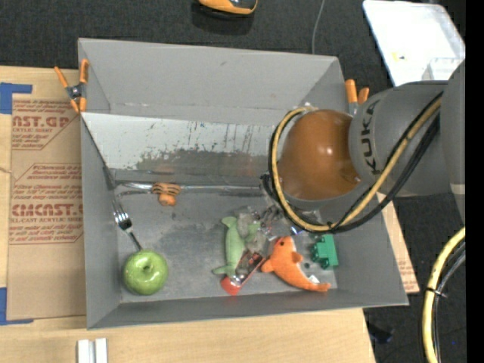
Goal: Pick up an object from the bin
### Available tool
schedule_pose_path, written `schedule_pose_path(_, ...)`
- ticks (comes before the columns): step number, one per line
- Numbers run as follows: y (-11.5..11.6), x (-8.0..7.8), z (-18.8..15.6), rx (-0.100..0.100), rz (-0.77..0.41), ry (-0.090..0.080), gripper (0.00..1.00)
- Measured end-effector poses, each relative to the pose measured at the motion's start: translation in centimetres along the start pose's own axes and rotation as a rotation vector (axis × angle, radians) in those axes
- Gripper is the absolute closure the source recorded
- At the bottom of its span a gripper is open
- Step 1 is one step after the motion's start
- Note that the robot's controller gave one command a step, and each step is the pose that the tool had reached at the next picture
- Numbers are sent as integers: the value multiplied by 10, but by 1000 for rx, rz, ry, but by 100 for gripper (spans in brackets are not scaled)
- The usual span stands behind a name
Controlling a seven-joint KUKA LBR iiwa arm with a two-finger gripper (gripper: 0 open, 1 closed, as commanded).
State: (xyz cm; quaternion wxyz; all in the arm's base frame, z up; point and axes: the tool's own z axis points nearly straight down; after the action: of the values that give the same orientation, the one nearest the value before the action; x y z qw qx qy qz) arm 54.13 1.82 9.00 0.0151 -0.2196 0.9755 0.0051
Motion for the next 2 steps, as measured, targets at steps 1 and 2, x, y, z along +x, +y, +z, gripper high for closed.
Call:
schedule_pose_path(1,-27,-2,9,2,5,0,100)
schedule_pose_path(2,-43,8,11,1,-42,-13,100)
